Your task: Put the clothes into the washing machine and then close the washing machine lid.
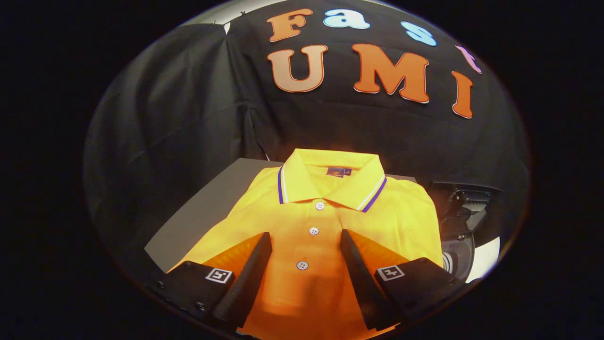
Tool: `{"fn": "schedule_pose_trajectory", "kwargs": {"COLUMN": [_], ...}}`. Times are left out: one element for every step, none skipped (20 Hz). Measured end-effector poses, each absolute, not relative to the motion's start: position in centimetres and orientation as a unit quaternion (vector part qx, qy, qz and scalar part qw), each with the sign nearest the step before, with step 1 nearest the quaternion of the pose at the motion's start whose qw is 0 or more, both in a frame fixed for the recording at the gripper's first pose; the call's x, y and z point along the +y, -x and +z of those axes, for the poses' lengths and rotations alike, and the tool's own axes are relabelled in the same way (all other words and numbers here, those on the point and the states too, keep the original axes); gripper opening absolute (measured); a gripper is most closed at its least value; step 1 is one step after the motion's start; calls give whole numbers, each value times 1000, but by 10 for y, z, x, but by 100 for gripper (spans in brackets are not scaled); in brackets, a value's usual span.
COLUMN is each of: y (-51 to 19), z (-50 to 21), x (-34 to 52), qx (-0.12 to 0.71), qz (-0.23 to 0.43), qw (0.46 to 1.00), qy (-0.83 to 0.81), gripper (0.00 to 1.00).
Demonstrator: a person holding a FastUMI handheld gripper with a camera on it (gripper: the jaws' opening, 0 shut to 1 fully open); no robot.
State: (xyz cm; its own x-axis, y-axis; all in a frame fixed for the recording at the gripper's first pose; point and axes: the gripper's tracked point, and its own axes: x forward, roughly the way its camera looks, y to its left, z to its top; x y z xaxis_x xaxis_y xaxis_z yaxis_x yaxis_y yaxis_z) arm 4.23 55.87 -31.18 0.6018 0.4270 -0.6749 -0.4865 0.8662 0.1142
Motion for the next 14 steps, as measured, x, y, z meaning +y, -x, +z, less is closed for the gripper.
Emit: {"fn": "schedule_pose_trajectory", "kwargs": {"y": [-40,-41,-47,-49,-48,-46,-44,-42,-42,-45,-45,-45,-43,-42], "z": [-311,-312,-316,-317,-315,-315,-313,-311,-312,-312,-309,-307,-305,-301], "x": [556,554,553,552,553,551,548,545,542,540,538,535,539,540], "qx": [365,365,363,362,357,356,358,360,362,360,353,344,327,308], "qz": [263,268,271,273,281,295,305,313,318,314,308,305,309,313], "qw": [892,891,891,891,891,886,882,878,876,878,883,888,893,898], "qy": [41,40,41,33,22,31,34,29,20,10,-1,-8,-17,-20], "gripper": [92,89,86,70,55,45,36,26,20,13,9,9,9,9]}}
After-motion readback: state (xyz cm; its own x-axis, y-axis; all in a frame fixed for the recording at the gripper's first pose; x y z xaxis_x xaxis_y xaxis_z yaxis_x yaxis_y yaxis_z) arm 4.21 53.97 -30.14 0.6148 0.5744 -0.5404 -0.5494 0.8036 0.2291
